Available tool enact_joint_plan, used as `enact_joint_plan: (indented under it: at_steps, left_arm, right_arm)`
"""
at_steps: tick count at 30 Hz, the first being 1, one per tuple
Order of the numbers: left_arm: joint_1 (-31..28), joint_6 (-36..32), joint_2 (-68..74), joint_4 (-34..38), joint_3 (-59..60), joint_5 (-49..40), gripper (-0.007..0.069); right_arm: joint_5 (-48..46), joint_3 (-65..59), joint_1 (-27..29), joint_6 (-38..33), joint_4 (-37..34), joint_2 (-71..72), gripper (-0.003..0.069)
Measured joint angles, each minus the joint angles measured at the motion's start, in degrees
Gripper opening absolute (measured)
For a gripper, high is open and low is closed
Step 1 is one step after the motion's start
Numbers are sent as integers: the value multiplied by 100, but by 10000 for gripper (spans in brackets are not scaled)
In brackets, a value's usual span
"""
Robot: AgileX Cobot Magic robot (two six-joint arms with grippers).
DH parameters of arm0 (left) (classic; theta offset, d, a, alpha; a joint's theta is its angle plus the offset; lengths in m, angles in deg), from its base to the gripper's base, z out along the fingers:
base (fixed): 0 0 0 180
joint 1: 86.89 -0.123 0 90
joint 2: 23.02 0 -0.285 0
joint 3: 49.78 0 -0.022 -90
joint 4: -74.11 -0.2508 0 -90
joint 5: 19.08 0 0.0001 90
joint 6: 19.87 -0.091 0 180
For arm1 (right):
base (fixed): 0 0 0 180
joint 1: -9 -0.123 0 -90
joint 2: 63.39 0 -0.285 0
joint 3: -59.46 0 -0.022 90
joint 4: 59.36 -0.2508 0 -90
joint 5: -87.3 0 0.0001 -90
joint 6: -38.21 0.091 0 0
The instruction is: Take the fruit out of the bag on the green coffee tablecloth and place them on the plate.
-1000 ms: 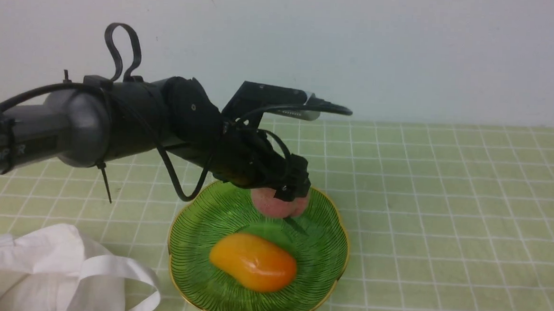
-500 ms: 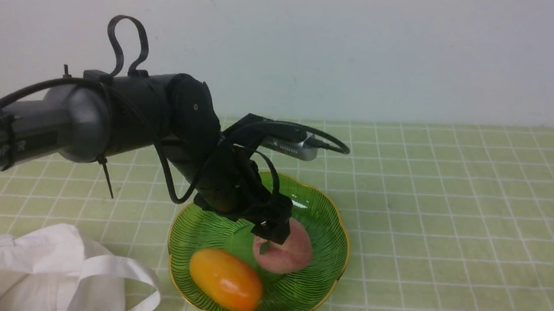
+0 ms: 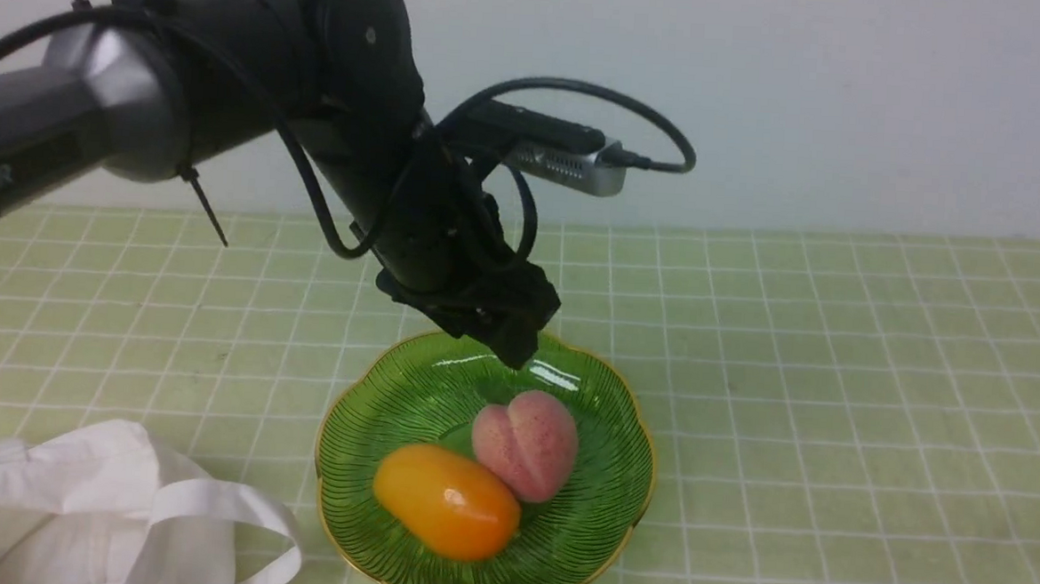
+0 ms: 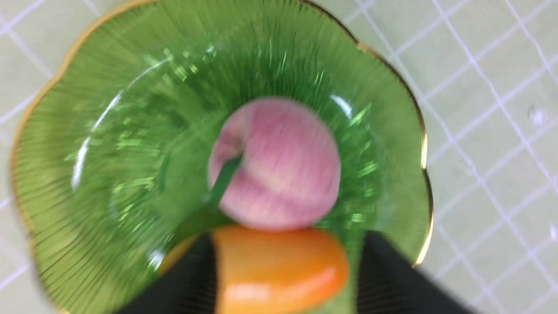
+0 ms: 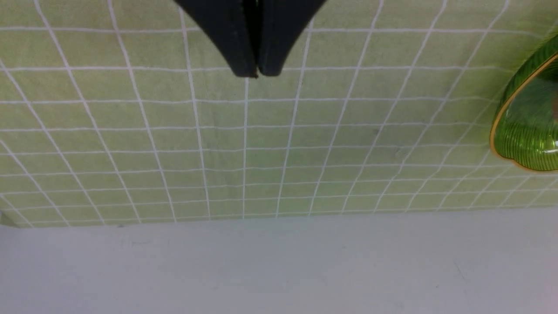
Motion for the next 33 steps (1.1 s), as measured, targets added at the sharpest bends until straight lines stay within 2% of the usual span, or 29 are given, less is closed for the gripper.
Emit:
enact_joint_plan:
  at_steps: [1,2,4,6,17,21,26,28,33]
  left_arm:
    - [0,9,0,-28,0,-28,252]
    - [0,28,0,-111,-91,-77,200]
    - [0,123,-34,-434,-317,-171,61]
    - [0,292,-155,-750,-341,-258,6]
    - [0,446,-1402,-909,150,-287,-8]
    - [0,453,-2137,-998,784,-292,-8]
    - [0,621,-3352,-1059,2151,-167,-8]
    - [0,673,-3841,-1059,2763,174,-8]
    - [0,753,-5571,-801,4963,2116,-8]
  right_arm:
    - [0,0,0,0,0,0,-15]
    - [0,0,0,0,0,0,-15]
    - [0,0,0,0,0,0,-15]
    - [0,0,0,0,0,0,-15]
    - [0,0,0,0,0,0,-15]
    - [0,0,0,0,0,0,-15]
    - [0,0,0,0,0,0,-15]
    - [0,0,0,0,0,0,-15]
    - [0,0,0,0,0,0,-15]
